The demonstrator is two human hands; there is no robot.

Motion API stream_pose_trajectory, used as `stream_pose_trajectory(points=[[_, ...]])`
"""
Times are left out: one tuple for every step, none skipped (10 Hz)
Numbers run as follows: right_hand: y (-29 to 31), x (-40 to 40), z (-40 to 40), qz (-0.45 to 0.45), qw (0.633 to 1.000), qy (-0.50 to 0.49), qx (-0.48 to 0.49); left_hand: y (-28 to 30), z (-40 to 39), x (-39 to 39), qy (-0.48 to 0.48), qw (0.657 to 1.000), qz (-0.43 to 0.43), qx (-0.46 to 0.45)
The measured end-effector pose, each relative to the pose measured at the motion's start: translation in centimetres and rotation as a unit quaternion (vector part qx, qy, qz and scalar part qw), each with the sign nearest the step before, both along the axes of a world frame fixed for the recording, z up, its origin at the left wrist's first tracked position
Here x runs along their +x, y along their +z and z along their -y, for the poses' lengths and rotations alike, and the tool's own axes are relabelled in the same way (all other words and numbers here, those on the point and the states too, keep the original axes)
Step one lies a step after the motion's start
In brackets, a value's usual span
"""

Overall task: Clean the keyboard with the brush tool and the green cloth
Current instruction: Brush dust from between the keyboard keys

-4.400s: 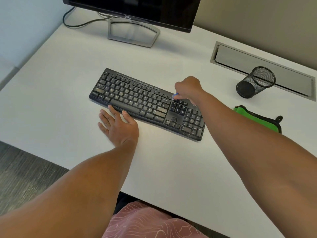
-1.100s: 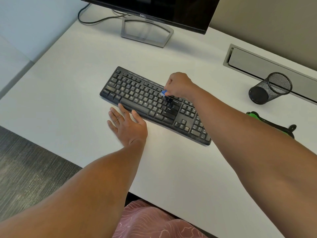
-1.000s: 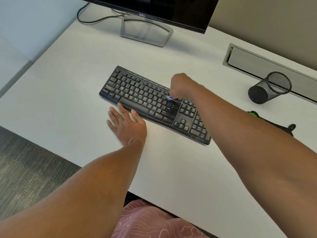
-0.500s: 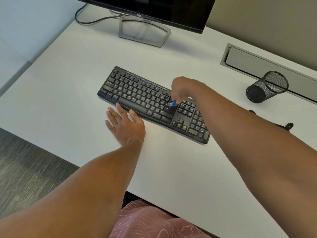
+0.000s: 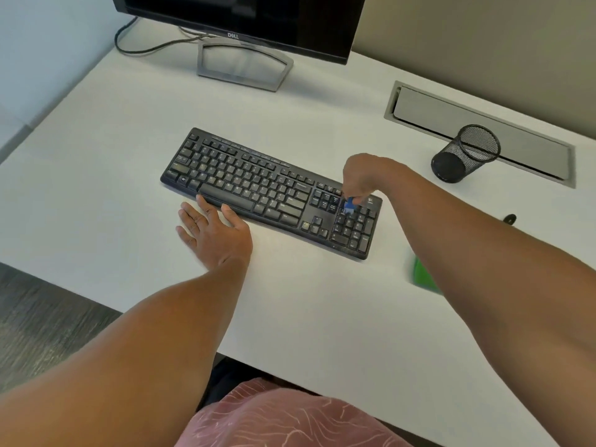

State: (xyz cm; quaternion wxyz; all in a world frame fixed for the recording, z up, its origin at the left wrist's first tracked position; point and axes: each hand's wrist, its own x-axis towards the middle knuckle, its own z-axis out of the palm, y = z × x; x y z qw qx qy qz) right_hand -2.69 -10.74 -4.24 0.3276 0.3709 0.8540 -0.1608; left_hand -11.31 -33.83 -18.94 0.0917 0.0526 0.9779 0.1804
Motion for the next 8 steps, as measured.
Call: stream_pose_trajectory(points=[[-0.4, 1.0, -0.1, -0.067, 0.996, -0.063, 0.007, 0.1, 0.0, 0.0, 0.001, 1.0, 0.0, 0.001], [-0.8, 2.3, -0.3, -0.039, 0.996, -0.061, 0.046, 0.2, 0.1, 0.0, -0.002, 1.0, -0.002, 0.001], [-0.3, 3.2, -0.2, -0.042, 0.99, -0.133, 0.021, 0.2, 0.0, 0.1, -0.001, 1.0, -0.003, 0.0], [-0.5, 2.7, -0.6, -0.093, 0.992, -0.082, 0.006, 0.3, 0.1, 0.1, 0.0, 1.0, -0.002, -0.002], [-0.5, 2.4, -0.3, -0.087, 0.995, -0.017, 0.035, 0.4, 0.1, 0.2, -0.003, 1.0, 0.001, -0.002], [-0.5, 3.8, 0.0, -0.021, 0.998, -0.025, 0.053, 0.4, 0.1, 0.1, -0.005, 1.0, -0.001, -0.001], [-0.2, 4.7, -0.4, 0.02, 0.997, -0.058, 0.053, 0.4, 0.1, 0.1, -0.004, 1.0, 0.0, 0.0], [0.4, 4.2, -0.3, -0.044, 0.993, -0.107, 0.02, 0.4, 0.0, 0.2, -0.002, 1.0, -0.002, -0.001]])
